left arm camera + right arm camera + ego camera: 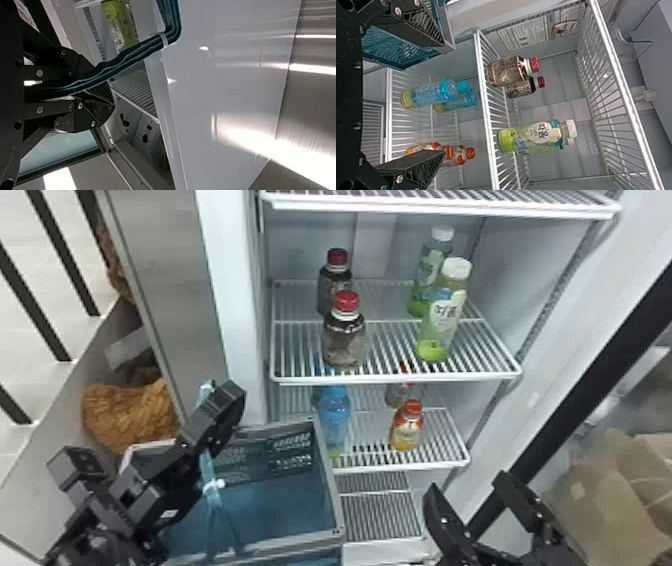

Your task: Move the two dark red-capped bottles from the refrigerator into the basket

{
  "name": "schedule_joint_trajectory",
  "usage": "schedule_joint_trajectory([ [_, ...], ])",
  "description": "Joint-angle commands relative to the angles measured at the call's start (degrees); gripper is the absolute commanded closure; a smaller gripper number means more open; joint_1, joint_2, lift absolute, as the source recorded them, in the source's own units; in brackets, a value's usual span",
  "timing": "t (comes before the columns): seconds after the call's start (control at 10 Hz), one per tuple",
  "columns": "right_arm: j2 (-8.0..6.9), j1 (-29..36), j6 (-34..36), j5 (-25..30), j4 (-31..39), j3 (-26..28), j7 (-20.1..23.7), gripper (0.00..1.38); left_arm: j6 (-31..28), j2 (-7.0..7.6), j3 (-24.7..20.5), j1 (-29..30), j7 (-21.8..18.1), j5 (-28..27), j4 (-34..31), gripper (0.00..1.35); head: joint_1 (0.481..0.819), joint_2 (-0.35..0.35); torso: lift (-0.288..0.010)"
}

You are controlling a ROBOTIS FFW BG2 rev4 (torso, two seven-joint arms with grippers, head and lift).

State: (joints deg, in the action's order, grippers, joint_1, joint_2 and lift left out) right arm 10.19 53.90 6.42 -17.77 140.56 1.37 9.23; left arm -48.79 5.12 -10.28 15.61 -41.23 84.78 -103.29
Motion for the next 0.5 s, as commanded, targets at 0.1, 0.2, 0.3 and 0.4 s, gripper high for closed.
schedule_joint_trajectory([
  [0.1,0.0,0.0,-0.1,-0.1,-0.1,0.0,0.0,0.15,0.0,-0.02,0.0,0.0,0.0,0.0,0.0,1.19,0.695,-0.098,-0.034],
  [0.2,0.0,0.0,-0.1,-0.1,-0.1,-0.1,0.0,0.15,0.0,-0.02,0.0,0.0,0.0,0.0,0.0,1.19,0.695,-0.098,-0.034],
  [0.3,0.0,-0.2,0.0,-0.1,-0.1,0.0,0.0,0.15,-0.1,-0.02,0.0,0.0,0.0,0.0,0.1,1.19,0.695,-0.097,-0.034],
  [0.4,0.0,0.0,0.0,-0.1,-0.1,0.0,0.0,0.15,-0.1,0.07,0.0,-0.1,0.0,-0.1,0.1,1.19,0.695,-0.098,-0.034],
])
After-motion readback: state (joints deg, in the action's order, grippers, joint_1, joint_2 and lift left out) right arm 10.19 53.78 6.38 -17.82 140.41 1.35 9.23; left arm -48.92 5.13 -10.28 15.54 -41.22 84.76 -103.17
